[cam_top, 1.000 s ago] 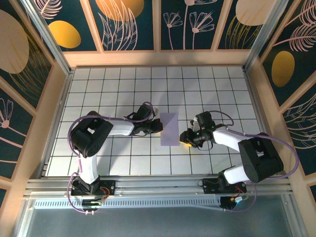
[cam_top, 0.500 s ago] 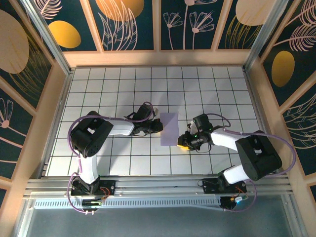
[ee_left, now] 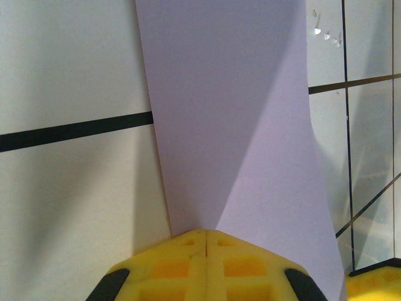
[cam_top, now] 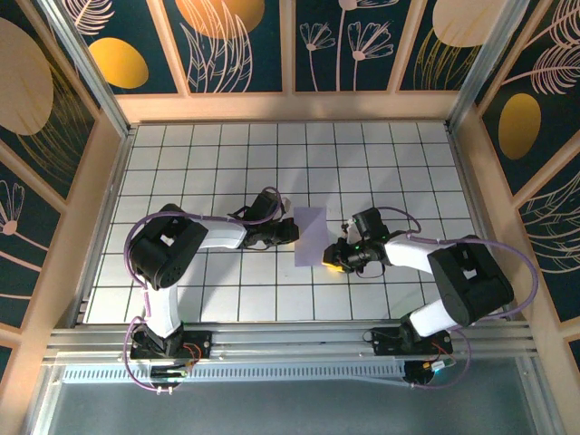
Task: Fold a paper plane with a square sheet of paper (fold left side to right side)
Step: Fold the triangle a second time at the center of the table.
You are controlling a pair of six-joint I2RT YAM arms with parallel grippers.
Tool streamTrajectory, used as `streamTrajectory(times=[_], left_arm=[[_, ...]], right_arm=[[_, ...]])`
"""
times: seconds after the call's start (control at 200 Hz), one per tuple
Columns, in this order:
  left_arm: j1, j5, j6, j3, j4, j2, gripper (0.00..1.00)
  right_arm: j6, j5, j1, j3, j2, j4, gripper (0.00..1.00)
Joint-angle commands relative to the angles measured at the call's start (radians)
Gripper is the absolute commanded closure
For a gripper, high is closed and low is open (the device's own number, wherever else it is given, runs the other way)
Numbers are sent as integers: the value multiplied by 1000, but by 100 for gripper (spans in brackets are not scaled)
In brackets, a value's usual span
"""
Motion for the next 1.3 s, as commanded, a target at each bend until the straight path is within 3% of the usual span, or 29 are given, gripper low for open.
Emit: streamTrajectory(times=[0.0, 0.601, 1.296], left_arm=[[-10, -43, 0, -22, -96, 28, 100], [-11, -44, -3, -25, -91, 32, 100], [-13, -38, 0, -26, -87, 29, 100]], right_arm=[[8, 3, 1, 18, 14, 26, 73], [-17, -1, -3, 37, -54, -91, 71], [17, -16, -43, 76, 87, 148, 69]])
